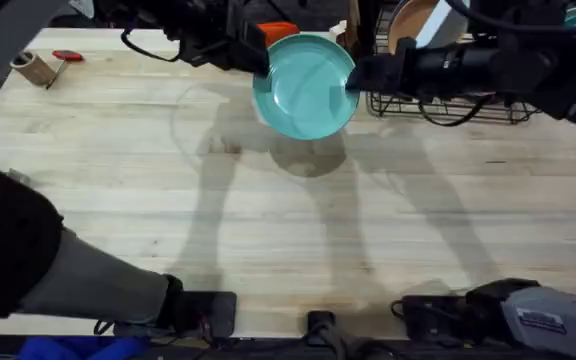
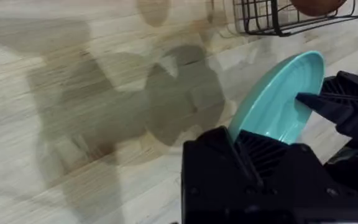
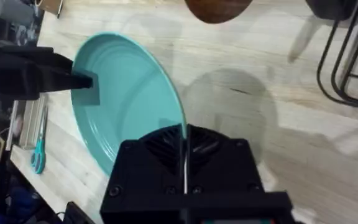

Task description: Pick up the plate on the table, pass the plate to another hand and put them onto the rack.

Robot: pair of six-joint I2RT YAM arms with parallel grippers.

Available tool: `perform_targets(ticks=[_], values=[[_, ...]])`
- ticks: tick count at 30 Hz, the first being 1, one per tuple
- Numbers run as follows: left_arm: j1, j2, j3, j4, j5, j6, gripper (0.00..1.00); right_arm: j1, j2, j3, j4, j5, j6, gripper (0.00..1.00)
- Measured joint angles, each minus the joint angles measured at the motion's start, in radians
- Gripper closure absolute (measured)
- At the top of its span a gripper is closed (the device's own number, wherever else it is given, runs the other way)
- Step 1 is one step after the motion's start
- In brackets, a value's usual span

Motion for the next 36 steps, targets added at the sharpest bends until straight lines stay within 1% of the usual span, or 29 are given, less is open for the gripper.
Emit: perform_targets(ticks=[4,5,6,8,10,15,17,19,20,26,29,32,36], values=[[0.0,0.0,0.0,0.0,0.0,0.0,0.959,0.0,0.0,0.0,0.0,0.0,0.0,0.971],[0.0,0.0,0.0,0.0,0.0,0.001,0.934,0.0,0.0,0.0,0.0,0.0,0.0,0.971],[0.0,0.0,0.0,0.0,0.001,0.0,0.889,0.0,0.0,0.0,0.0,0.0,0.0,0.971],[0.0,0.0,0.0,0.0,0.007,0.0,0.734,0.0,0.0,0.0,0.0,0.0,0.0,0.971],[0.0,0.0,0.0,0.0,0.013,0.0,0.619,0.0,0.0,0.0,-0.001,0.001,0.0,0.971],[0.0,0.0,0.0,0.0,0.018,0.0,0.423,0.0,0.0,0.0,-0.001,0.001,0.0,0.971],[0.0,0.0,0.0,0.0,0.019,0.001,0.287,0.0,0.0,0.0,-0.001,0.0,0.0,0.971],[0.0,0.0,0.0,0.0,0.02,-0.001,0.053,0.0,0.0,0.0,0.0,0.001,0.0,0.971],[0.0,0.0,0.0,0.0,0.019,0.0,0.021,0.0,0.0,0.0,0.001,0.001,0.0,0.971],[0.005,0.0,0.0,0.0,0.02,0.0,0.007,0.0,-0.008,0.0,0.011,0.001,-0.011,0.971],[0.021,0.0,0.0,0.0,0.028,-0.001,0.008,0.0,-0.034,0.0,0.018,0.005,-0.021,0.971],[0.047,0.0,0.0,0.0,0.059,-0.001,0.007,0.0,-0.068,0.0,0.023,0.009,-0.044,0.971],[0.087,0.0,0.0,0.0,0.118,-0.001,0.006,0.0,-0.11,0.0,0.024,0.048,-0.083,0.971]])
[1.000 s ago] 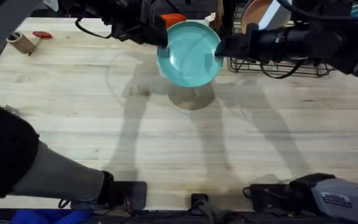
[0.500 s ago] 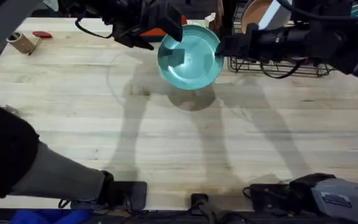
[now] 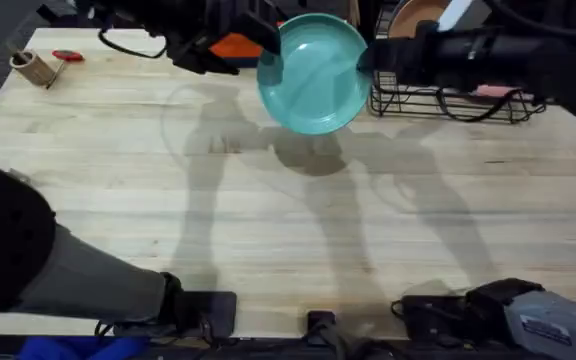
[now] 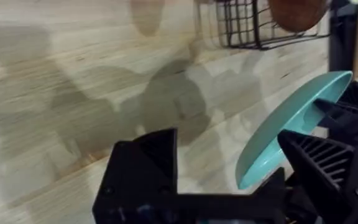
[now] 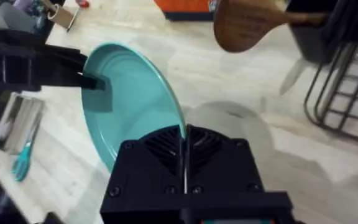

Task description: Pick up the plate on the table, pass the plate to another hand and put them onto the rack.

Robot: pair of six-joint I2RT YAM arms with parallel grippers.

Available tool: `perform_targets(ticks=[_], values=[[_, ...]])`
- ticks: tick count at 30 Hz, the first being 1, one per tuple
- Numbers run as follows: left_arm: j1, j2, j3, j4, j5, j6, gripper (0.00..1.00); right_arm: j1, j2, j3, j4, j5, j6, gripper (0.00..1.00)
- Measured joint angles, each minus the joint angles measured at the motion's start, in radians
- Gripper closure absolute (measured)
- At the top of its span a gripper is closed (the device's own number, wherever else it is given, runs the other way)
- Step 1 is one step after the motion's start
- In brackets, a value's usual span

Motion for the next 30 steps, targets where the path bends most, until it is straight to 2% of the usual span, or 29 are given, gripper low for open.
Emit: perform_targets(ticks=[5,11,18,23,26,27,30], values=[[0.045,0.0,0.0,0.0,0.051,0.0,0.006,0.0,-0.047,0.001,0.0,0.068,-0.078,0.973],[0.07,0.0,0.0,0.016,0.058,0.002,0.006,-0.02,-0.077,0.066,-0.084,0.121,-0.178,0.974],[0.071,0.0,0.0,0.038,-0.018,0.01,0.006,-0.125,-0.077,0.185,-0.247,0.137,-0.266,0.974],[0.071,-0.005,0.0,0.072,-0.077,0.016,0.006,-0.223,-0.077,0.254,-0.268,0.173,-0.336,0.973],[0.071,-0.017,0.0,0.081,-0.093,0.017,0.006,-0.262,-0.077,0.276,-0.262,0.23,-0.41,0.974],[0.071,-0.029,0.0,0.081,-0.102,0.017,0.006,-0.286,-0.077,0.282,-0.256,0.307,-0.517,0.974],[0.071,-0.034,0.0,0.081,-0.104,0.017,0.006,-0.301,-0.077,0.282,-0.253,0.388,-0.611,0.974]])
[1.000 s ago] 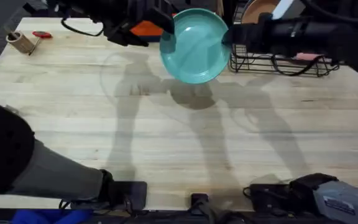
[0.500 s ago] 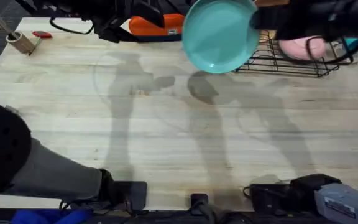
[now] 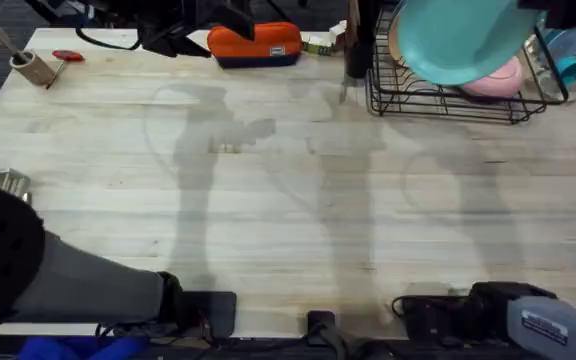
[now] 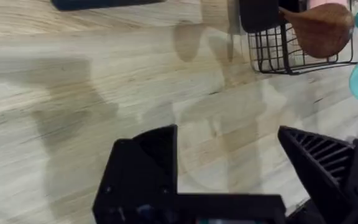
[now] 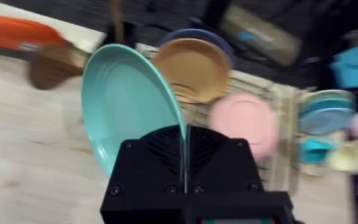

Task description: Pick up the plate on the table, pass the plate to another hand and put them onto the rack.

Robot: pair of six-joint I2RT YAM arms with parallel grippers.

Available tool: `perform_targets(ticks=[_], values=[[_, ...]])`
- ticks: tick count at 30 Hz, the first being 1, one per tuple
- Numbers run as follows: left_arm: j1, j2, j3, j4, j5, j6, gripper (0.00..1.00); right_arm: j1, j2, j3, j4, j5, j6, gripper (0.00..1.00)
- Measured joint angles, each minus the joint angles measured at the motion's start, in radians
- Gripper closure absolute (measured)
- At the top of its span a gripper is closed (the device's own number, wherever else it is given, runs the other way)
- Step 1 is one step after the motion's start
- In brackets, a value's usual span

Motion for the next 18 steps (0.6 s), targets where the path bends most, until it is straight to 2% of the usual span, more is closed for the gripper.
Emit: perform_targets(ticks=[5,10,18], values=[[0.0,0.0,0.0,0.0,0.0,0.0,0.004,-0.031,0.0,0.0,0.072,0.084,-0.136,0.974],[0.0,0.0,0.0,-0.001,0.0,0.0,0.005,-0.037,0.011,0.0,0.154,0.111,-0.28,0.974],[0.0,0.0,0.0,-0.001,0.0,0.0,0.005,-0.037,0.081,0.0,0.168,0.048,-0.556,0.973]])
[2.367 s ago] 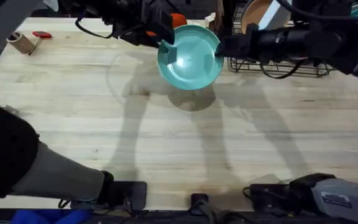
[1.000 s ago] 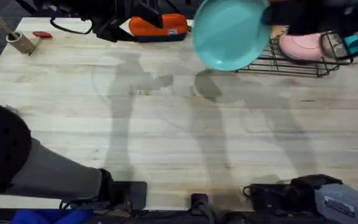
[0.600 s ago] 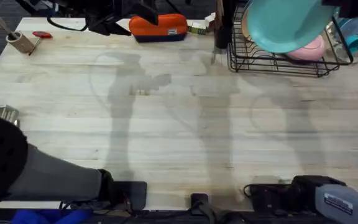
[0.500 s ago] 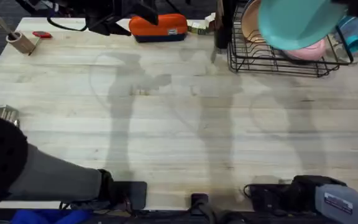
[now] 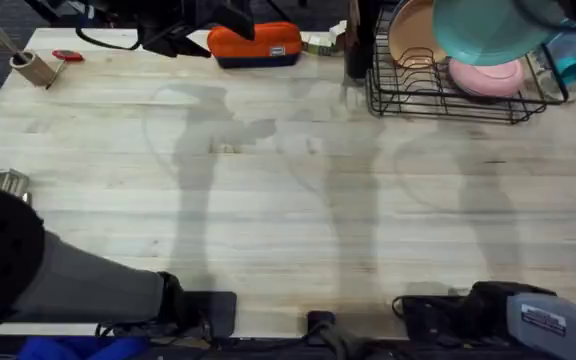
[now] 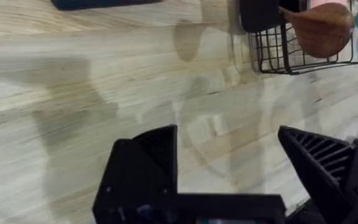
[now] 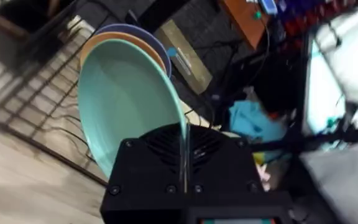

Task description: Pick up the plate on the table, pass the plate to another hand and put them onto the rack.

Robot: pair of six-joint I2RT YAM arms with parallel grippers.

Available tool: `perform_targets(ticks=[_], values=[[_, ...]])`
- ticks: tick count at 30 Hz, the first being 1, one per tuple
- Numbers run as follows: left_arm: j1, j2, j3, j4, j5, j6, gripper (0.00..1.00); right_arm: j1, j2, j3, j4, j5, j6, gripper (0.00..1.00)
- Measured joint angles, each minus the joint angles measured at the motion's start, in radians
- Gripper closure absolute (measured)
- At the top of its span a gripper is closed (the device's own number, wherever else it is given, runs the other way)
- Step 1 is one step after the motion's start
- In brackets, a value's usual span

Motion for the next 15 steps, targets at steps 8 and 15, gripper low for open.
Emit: perform_targets(ticks=[8,15], values=[[0.0,0.0,0.0,0.0,0.0,0.0,0.005,0.001,0.033,0.0,0.002,-0.084,-0.266,0.973],[0.0,0.0,0.0,0.0,0.0,0.0,0.005,0.018,0.074,0.0,0.002,-0.119,-0.487,0.973]])
